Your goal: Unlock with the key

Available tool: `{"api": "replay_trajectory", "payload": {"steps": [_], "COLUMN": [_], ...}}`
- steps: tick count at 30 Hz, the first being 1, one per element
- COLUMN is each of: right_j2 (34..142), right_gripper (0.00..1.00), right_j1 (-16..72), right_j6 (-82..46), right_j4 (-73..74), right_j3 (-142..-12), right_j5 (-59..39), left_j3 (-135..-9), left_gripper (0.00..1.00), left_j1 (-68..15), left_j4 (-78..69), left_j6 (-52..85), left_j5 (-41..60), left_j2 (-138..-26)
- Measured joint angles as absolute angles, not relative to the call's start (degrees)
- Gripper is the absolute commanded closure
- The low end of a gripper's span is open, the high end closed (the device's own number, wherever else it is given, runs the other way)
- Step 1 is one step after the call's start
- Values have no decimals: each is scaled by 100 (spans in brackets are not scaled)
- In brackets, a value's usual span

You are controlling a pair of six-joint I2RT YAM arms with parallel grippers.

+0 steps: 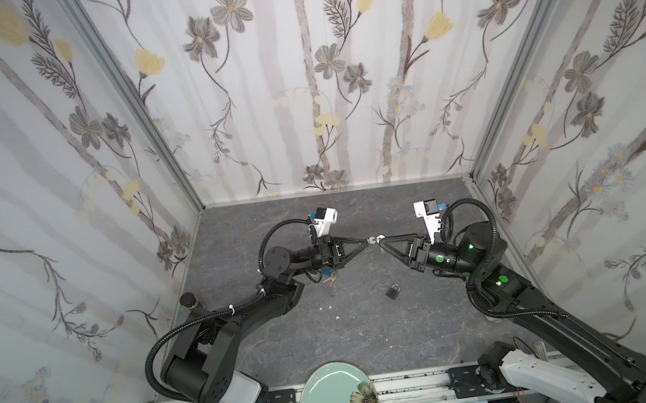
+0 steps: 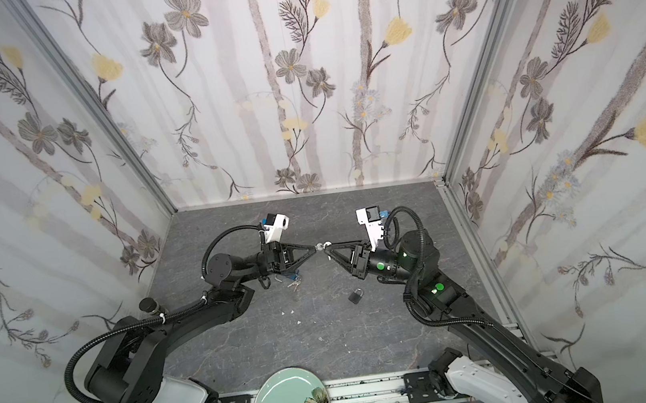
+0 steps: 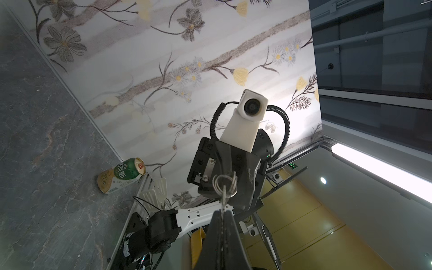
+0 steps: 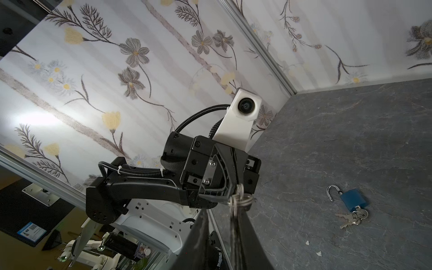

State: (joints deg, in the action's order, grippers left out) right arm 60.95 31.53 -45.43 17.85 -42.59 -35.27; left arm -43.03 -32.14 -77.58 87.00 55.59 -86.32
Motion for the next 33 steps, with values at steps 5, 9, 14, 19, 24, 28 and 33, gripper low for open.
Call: {"api": "replay_trajectory", "payload": {"steps": [5, 9, 14, 19, 24, 28, 33], "right_j2": [5988, 5874, 5706, 5669, 5747, 5867, 6128], "right_gripper": [71, 71, 70, 59, 56, 59, 58], "right_j1": [3142, 3140, 3129, 3129, 3129, 3129, 3127], "right_j6": [-4447, -4418, -4289, -4143, -4042, -4023, -4174], "right_j4": [1645, 1525, 1457, 1306, 1354, 1664, 2556], "right_j3": [-3992, -3719, -3496, -3406, -3395, -3267, -2954], "right_j5": [-3277, -3120, -2808, -2388, -2193, -2209, -2591], "left_j3": [-4351, -4449, -4910, -5953, -6755, -7266, -7553], "left_gripper": [100, 100, 100, 100, 100, 100, 100], "left_j1": [-3098, -3039, -3037, -3044, -3065, -3164, -3291], "left_j4": [-7546, -6838, -4501, -1186, 1334, 2779, 3721], "left_j6": [8694, 8388, 7032, 4899, 3275, 2327, 1645], "left_j5": [5621, 5732, 5874, 5682, 5391, 5096, 4906], "left_j2": [-8628, -8473, -7915, -7631, -7773, -8053, -8259]}}
